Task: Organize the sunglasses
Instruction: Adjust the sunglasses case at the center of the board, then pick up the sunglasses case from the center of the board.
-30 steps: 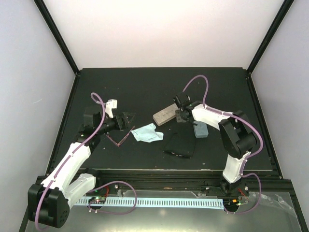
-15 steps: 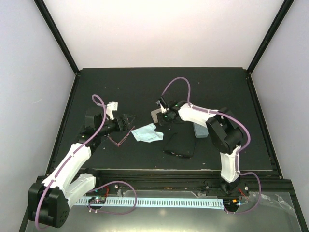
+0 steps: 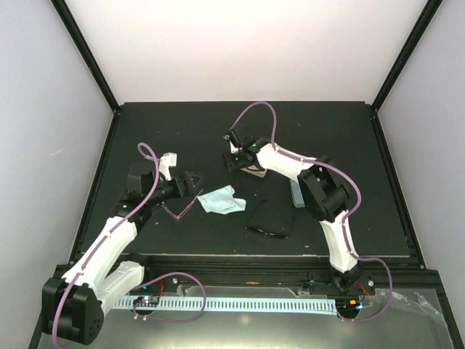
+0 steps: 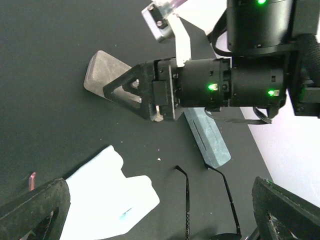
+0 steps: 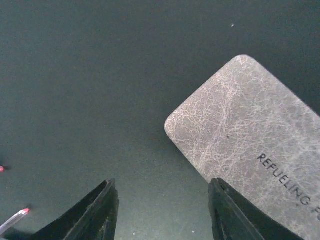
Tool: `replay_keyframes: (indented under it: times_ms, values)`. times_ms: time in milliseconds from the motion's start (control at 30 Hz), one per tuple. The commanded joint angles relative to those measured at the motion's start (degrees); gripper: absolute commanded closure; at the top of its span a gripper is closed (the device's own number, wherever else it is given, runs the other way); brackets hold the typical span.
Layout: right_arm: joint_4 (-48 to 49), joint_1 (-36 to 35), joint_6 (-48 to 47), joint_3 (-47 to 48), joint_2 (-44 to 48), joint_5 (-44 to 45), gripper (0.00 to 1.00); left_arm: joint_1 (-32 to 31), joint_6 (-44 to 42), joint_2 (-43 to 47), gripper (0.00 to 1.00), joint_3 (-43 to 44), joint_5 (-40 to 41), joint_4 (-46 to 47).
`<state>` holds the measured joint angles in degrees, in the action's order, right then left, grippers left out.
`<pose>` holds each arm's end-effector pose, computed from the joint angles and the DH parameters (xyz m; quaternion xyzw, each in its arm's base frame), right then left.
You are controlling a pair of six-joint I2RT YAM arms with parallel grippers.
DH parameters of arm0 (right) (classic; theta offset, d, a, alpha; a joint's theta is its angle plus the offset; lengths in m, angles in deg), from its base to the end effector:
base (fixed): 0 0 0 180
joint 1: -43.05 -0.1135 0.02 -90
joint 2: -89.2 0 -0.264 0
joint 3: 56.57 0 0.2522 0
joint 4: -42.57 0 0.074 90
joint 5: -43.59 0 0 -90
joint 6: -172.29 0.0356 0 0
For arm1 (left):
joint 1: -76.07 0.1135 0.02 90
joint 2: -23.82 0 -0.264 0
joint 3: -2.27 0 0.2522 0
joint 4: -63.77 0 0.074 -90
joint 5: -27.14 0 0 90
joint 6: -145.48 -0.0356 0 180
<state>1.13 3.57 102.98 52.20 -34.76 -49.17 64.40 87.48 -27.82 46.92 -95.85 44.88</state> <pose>0.3625 0.3009 0.1749 -0.1631 0.9436 0.1638 0.2368 0.1919 -0.0594 0.2445 0.0049 0.8265 -0.4127 0.3829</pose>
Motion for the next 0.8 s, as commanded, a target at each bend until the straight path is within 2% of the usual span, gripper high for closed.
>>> replay_keyframes:
  times_ms: [0,100,200,333,600,767]
  values:
    - [2.2,0.8,-1.9,-2.6,4.9,1.3,0.42,-0.3,0.0,1.1,0.01,-0.1,0.8,-0.4]
    - [4.4,2.4,-4.7,-6.9,7.3,4.2,0.20,-0.3,0.0,0.7,0.01,-0.1,0.8,-0.2]
    - [7.4,3.9,-12.9,-11.2,9.0,4.7,0.09,-0.3,0.0,0.5,0.01,-0.1,0.5,-0.2]
    - [6.0,6.6,-22.5,-10.8,8.0,4.0,0.05,-0.3,0.0,0.5,0.01,-0.1,0.5,-0.2]
    - [-5.8,10.9,-34.4,-1.7,1.6,-5.8,0.02,-0.3,-0.1,0.6,0.01,0.0,0.4,-0.8]
    - [-10.6,10.9,-40.6,-0.7,0.7,-11.9,0.02,-0.4,0.0,0.1,0.01,0.3,0.3,-0.5]
